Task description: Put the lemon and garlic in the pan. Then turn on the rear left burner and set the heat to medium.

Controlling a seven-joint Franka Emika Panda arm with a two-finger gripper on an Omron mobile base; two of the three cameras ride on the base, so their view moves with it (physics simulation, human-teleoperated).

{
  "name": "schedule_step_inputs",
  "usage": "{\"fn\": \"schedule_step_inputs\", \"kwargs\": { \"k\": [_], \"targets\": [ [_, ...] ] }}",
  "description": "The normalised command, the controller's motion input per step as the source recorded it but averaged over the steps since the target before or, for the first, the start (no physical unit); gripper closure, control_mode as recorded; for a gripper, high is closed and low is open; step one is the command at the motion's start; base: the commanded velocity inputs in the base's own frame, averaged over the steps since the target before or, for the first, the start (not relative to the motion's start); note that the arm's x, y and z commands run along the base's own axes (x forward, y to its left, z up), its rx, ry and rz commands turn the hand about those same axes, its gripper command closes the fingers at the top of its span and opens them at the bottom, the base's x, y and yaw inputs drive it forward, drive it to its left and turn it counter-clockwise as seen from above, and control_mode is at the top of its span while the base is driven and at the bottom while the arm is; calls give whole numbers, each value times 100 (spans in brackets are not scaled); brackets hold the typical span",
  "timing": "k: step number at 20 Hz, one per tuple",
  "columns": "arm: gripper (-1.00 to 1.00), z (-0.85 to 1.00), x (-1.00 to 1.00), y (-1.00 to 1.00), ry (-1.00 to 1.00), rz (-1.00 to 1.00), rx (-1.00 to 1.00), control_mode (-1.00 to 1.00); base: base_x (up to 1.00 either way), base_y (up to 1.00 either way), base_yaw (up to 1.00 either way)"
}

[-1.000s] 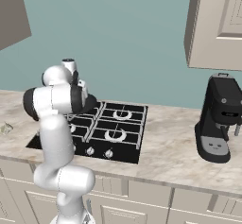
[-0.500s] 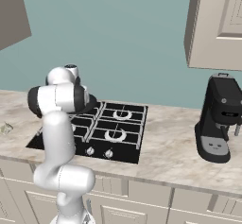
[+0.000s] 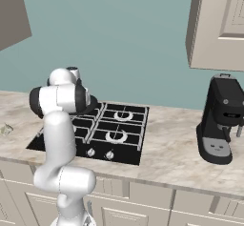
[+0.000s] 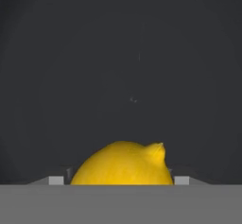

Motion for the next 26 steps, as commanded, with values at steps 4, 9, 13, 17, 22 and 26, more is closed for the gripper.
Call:
{"fn": "schedule_step_inputs", "kwargs": {
  "k": [4,9,13,17,22,26],
  "targets": [
    [-100,0,-1,0,0,0,0,-100,0,0,0],
    [-100,28,0,0,0,3,0,-100,0,0,0],
    [-100,57,-8,1,0,7,0,-100,0,0,0],
    [-100,40,-67,21,0,7,0,-100,0,0,0],
    [-100,21,-90,37,0,7,0,-100,0,0,0],
    [-100,10,-98,38,-2,7,0,-100,0,0,0]
  ]
}}
